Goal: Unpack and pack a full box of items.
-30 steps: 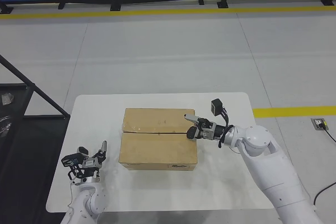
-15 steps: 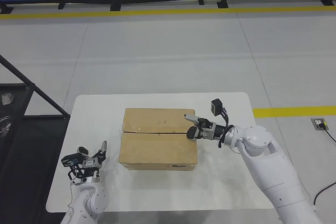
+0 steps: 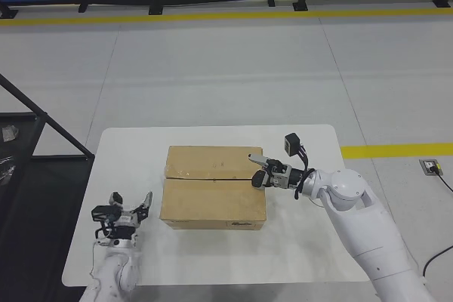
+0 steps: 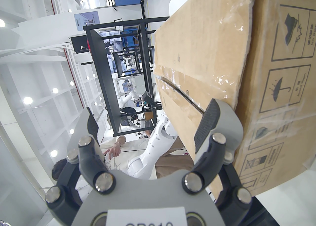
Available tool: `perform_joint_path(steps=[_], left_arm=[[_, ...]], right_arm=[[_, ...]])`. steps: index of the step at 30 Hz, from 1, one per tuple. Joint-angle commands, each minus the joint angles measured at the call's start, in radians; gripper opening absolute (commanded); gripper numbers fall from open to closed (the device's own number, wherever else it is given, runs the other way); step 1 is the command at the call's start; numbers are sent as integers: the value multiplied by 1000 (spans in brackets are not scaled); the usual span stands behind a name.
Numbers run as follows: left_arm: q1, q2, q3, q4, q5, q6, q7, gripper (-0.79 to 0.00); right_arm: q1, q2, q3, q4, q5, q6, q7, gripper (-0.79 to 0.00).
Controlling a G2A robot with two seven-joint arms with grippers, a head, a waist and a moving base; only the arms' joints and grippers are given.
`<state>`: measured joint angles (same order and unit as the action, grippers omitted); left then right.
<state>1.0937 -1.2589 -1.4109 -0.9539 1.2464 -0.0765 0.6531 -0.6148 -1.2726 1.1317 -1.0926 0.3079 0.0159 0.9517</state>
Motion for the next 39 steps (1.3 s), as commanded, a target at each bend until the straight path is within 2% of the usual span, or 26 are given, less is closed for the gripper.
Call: perform_joint_path(steps=[1, 5, 39], left_arm=[[-19, 5, 6, 16, 76, 5, -7, 0], [-44, 14, 23, 48, 197, 4, -24, 0], [-44, 14, 23, 48, 197, 4, -24, 0]], right_arm=[[0, 0, 0, 0, 0, 0, 0, 0], [0, 0, 0, 0, 0, 0, 0, 0], [0, 0, 0, 0, 0, 0, 0, 0]])
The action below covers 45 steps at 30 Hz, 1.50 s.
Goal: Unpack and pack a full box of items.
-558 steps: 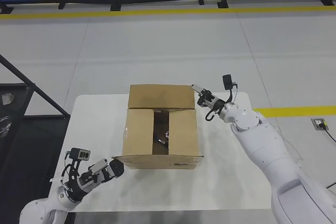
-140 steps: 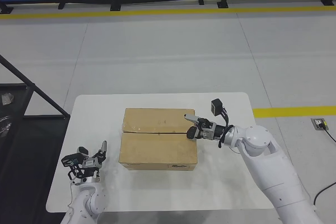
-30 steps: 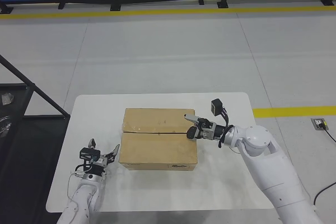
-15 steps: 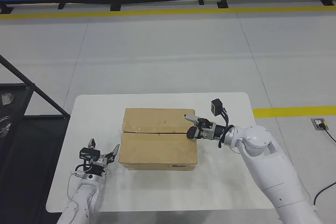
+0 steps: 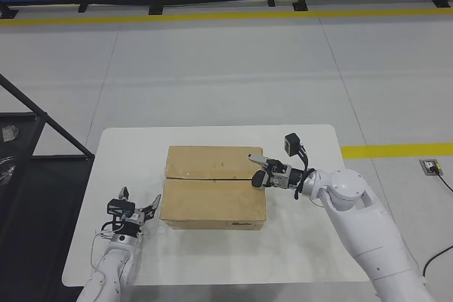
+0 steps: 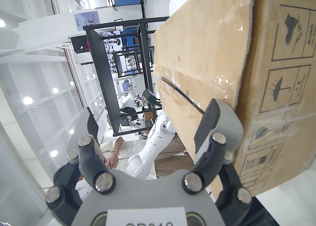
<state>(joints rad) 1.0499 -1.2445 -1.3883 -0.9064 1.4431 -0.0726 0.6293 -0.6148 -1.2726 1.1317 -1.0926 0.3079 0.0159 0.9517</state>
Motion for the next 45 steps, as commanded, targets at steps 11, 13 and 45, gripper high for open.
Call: perform_joint_path(steps=[11, 13, 45], left_arm=[[0, 0, 0, 0, 0, 0, 0, 0], [0, 0, 0, 0, 0, 0, 0, 0], [-64, 2, -10, 93, -74, -158, -41, 0]], right_arm=[[0, 0, 0, 0, 0, 0, 0, 0], [0, 0, 0, 0, 0, 0, 0, 0], [0, 0, 0, 0, 0, 0, 0, 0]])
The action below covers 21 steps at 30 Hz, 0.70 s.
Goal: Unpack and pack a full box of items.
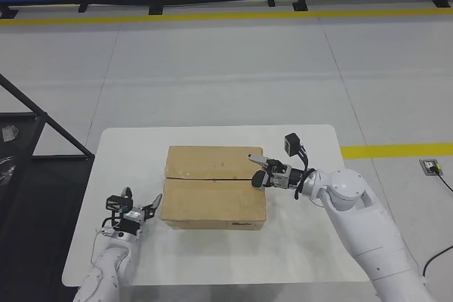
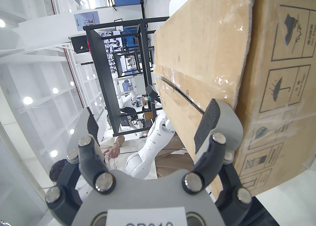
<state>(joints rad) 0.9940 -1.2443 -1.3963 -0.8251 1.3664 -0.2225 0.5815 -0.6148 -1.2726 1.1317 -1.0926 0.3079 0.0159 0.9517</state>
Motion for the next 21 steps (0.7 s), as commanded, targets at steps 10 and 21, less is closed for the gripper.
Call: perform_joint_path(steps=[10, 21], left_arm=[[-72, 9, 40, 84, 130, -37, 0, 0], [-165, -5, 101, 182, 194, 8, -39, 0]], right_arm=[[0, 0, 0, 0, 0, 0, 0, 0], [0, 0, 0, 0, 0, 0, 0, 0]])
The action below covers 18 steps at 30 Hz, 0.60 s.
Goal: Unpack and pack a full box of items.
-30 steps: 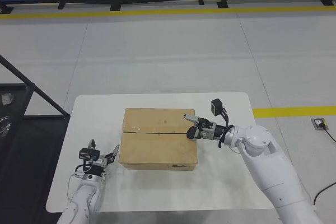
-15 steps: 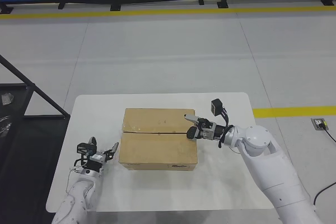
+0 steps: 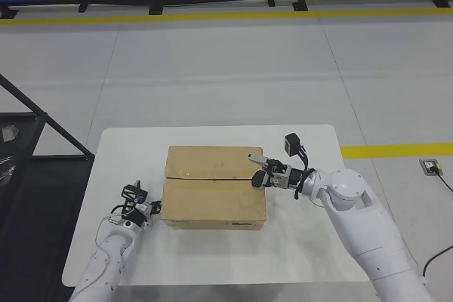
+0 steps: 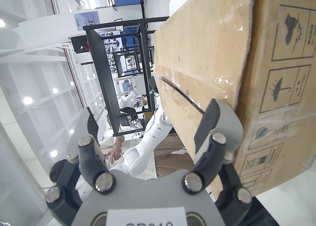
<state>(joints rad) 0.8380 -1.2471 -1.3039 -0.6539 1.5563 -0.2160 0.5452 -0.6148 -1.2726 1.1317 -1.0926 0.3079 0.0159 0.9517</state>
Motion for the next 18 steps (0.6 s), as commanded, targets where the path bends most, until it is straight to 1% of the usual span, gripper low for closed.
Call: perform_joint_path(steps=[1, 3, 8, 14, 16, 18], left_arm=[[-17, -4, 14, 20, 11, 9, -5, 0], [-32, -9, 30, 36, 32, 45, -14, 0], [-65, -28, 67, 77, 38, 90, -19, 0], [-116, -56, 87, 134, -15, 173, -56, 0], [-128, -66, 90, 151, -37, 212, -57, 0], [-138, -73, 92, 167, -53, 231, -46, 0]], right_arm=[[0, 0, 0, 0, 0, 0, 0, 0], [0, 0, 0, 0, 0, 0, 0, 0], [0, 0, 0, 0, 0, 0, 0, 0], [0, 0, 0, 0, 0, 0, 0, 0], [0, 0, 0, 0, 0, 0, 0, 0], [0, 0, 0, 0, 0, 0, 0, 0]])
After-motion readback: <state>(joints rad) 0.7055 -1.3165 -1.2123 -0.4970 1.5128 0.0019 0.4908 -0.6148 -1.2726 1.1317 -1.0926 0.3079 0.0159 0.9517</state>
